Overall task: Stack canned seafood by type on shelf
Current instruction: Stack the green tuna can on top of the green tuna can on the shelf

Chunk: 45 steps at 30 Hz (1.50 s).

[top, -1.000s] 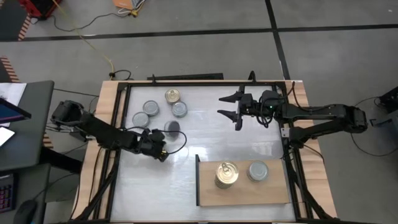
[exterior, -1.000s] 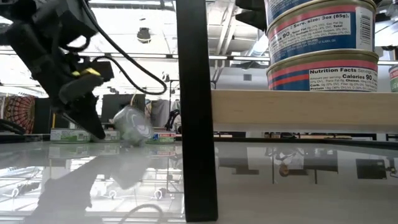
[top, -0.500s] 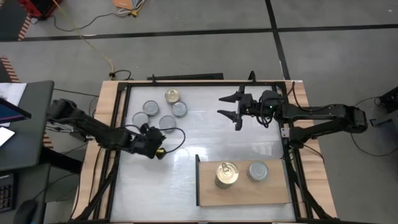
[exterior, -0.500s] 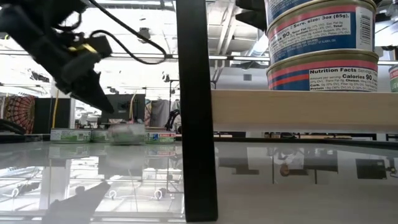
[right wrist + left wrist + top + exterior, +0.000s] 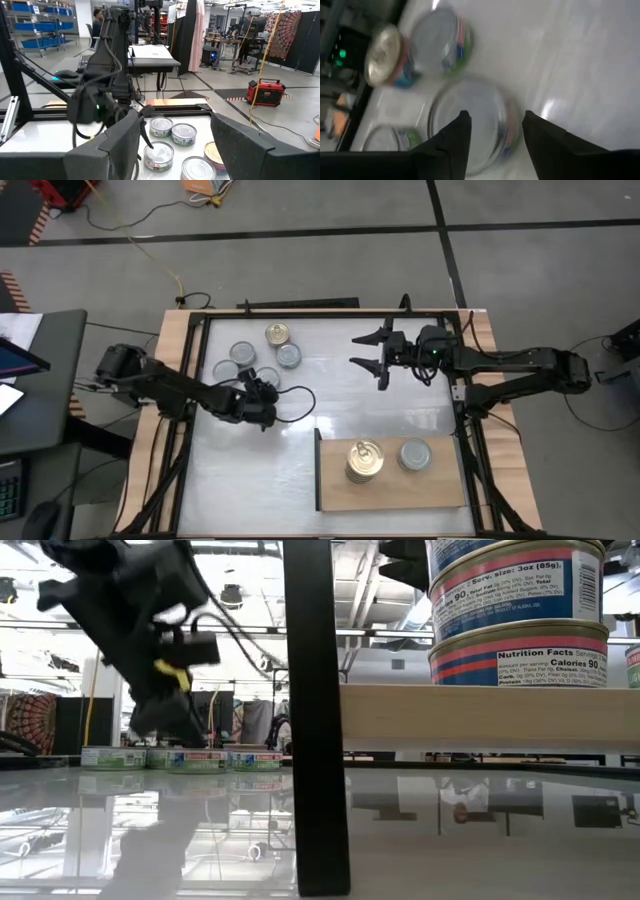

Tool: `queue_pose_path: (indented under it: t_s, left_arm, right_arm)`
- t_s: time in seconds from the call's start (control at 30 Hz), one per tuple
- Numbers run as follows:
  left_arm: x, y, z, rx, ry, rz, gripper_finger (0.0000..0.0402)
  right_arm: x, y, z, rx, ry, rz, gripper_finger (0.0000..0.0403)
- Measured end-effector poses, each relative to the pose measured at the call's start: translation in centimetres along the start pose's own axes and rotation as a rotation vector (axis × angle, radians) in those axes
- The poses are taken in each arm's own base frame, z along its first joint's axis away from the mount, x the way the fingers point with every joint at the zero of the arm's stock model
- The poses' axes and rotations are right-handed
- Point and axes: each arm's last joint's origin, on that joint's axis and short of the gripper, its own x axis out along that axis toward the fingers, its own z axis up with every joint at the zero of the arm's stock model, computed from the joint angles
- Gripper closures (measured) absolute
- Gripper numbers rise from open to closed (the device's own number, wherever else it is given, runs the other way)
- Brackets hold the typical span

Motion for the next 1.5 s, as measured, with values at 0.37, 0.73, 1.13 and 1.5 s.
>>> queue_pose_path:
  t_s: [0.37,0.73,1.13,1.5]
  left_arm:
    - [1.3,-2.1,-1.5,0.146,0.073,0.023,0.0327]
    - [-0.2,-3.6,-2.3,0.073,0.098,-0.084,0.0401]
    - [-4.8,-2.4,1.2,-0.080,0.076,-0.281,0.0401]
    - [-3.5,-2.7,2.5,-0.061,-0.221,-0.018,0.0401]
  right_arm:
    - [0.0,0.0,0.0,0.001,0.000,-0.001,0.0131]
    - [0.0,0.0,0.0,0.002,0.000,-0.001,0.0131]
    - [0.0,0.0,-0.1,0.012,0.006,-0.001,0.0131]
    - [0.0,0.0,0.1,0.027,-0.014,-0.001,0.0131]
